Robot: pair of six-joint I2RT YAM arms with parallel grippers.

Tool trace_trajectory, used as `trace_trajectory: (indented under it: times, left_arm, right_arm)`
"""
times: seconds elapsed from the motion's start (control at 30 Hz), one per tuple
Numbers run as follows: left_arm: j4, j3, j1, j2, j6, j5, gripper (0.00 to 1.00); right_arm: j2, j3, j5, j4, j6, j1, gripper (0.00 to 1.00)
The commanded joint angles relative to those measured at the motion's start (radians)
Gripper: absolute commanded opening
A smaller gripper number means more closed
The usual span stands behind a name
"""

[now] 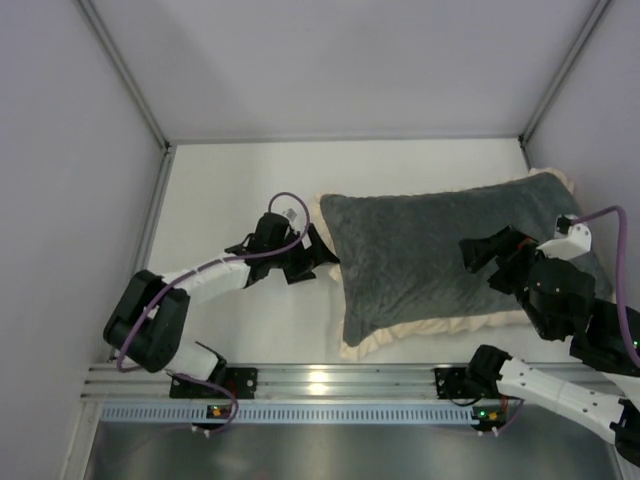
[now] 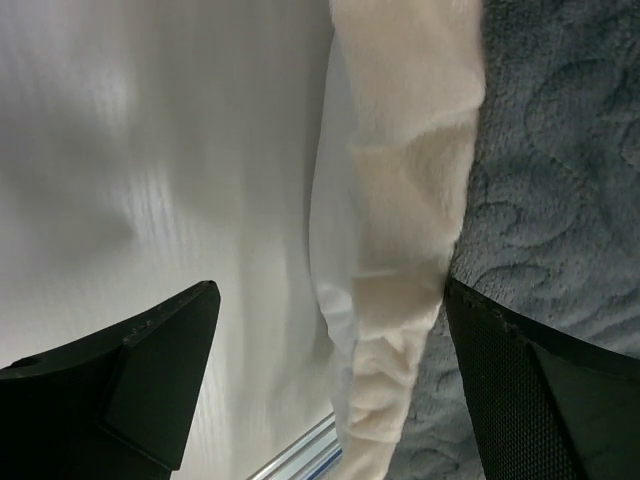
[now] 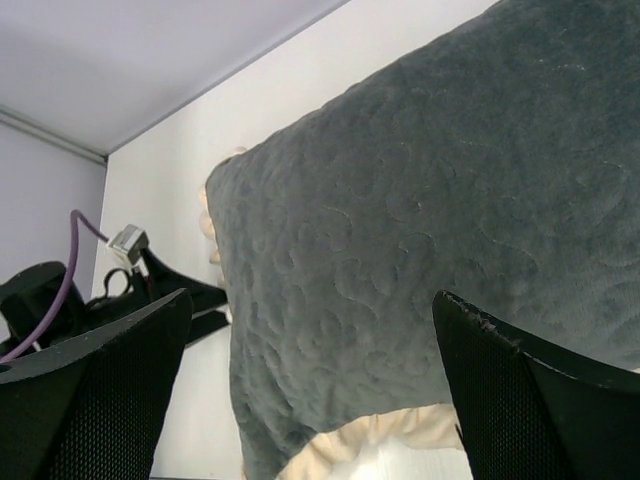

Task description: Remove the pillowcase from the pillow

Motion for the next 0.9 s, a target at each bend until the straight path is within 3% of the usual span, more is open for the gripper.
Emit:
trace_trajectory:
  times: [0.0,0.07,0.17,0.2,0.27,0.3,0.33,0.43,0.53,0.63,0.87]
  left_arm:
    - [0.367,-0.035,-0.006,0.055,-0.058,0.103,0.96]
    - [0.442,-0.04,-0.005,0.102,-0.075,0.101,0.95]
    - [0.47,0.012,-0.006,0.2,-0.081,0.124,0.76]
    - [0.505,0.014,-0.005,0.217,-0.092,0.132,0.58]
    - [0.559,0.006,-0.005,0.243,-0.123,0.135,0.35]
    - [0.564,0.008,-0.003,0.247,-0.124,0.132,0.08]
    - [0.559,0.009,-0.005,0.248,-0.123,0.126,0.0]
    - [0.495,-0.007,0.024,0.212,-0.112,0.08,0.0]
    - [0.371,-0.063,0.09,0.075,-0.062,0.028,0.0]
    - [0.096,0.002,0.28,-0.06,0.059,0.049,0.0]
    - [-0.269,0.132,0.72,-0.148,0.247,0.198,0.0]
  right_arm:
    - [0.027,0.022,-0.036,0.0,-0.044,-0.011,0.99]
    - [0.028,0.023,-0.045,0.003,-0.055,-0.011,1.0]
    - [0.018,0.02,-0.047,0.017,-0.064,-0.011,0.99]
    - [0.014,0.014,-0.049,0.027,-0.072,-0.011,0.99]
    - [0.004,0.003,-0.049,0.038,-0.074,-0.011,0.99]
    - [0.001,-0.007,-0.05,0.041,-0.075,-0.011,0.99]
    - [-0.001,-0.011,-0.056,0.047,-0.081,-0.011,0.99]
    - [0.005,-0.026,-0.056,0.05,-0.087,-0.013,0.99]
    - [0.03,-0.05,-0.068,0.055,-0.09,-0.011,0.99]
    - [0.068,-0.075,-0.078,0.056,-0.091,-0.011,0.99]
    - [0.117,-0.149,-0.113,0.144,-0.09,-0.011,1.0]
